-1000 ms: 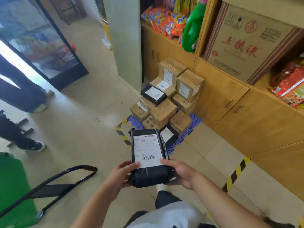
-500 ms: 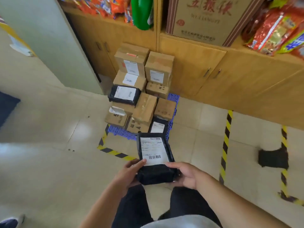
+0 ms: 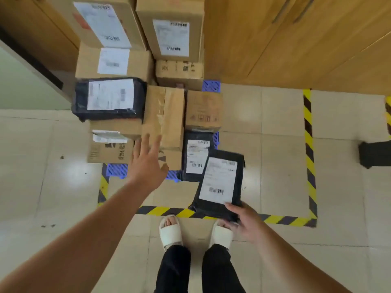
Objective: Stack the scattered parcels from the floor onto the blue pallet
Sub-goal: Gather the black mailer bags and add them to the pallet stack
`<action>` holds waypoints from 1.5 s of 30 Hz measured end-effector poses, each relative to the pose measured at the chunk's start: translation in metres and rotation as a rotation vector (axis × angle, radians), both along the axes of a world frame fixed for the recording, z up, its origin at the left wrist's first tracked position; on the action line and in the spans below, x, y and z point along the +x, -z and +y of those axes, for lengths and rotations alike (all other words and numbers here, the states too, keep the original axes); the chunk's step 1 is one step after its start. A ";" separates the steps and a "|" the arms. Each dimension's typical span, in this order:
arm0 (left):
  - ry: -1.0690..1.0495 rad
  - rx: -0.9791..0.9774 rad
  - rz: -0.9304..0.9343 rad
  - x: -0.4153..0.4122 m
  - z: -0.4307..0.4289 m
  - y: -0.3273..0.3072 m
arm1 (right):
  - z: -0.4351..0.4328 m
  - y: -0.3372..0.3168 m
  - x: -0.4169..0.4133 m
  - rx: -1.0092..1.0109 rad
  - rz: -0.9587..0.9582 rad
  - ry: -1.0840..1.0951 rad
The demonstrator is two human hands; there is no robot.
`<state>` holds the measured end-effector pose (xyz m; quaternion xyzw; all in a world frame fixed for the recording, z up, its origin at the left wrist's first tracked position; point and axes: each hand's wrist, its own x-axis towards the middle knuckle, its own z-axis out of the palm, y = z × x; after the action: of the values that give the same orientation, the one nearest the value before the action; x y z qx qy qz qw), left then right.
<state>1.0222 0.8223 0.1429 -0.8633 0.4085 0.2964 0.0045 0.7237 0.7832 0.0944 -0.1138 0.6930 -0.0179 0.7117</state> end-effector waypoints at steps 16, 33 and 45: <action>0.237 -0.107 -0.278 0.022 -0.025 0.143 | -0.051 0.165 0.101 -0.167 -0.089 -0.198; -0.002 -0.011 0.016 -0.016 -0.032 0.044 | -0.049 0.039 0.043 -0.113 0.114 -0.251; -0.509 -0.040 0.824 -0.237 -0.021 -0.201 | -0.037 -0.248 -0.129 -0.024 -0.051 0.128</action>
<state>0.7852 0.8018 0.3441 -0.7464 0.1576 0.5974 -0.2472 0.5944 0.7465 0.3424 -0.0772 0.6804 -0.0746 0.7250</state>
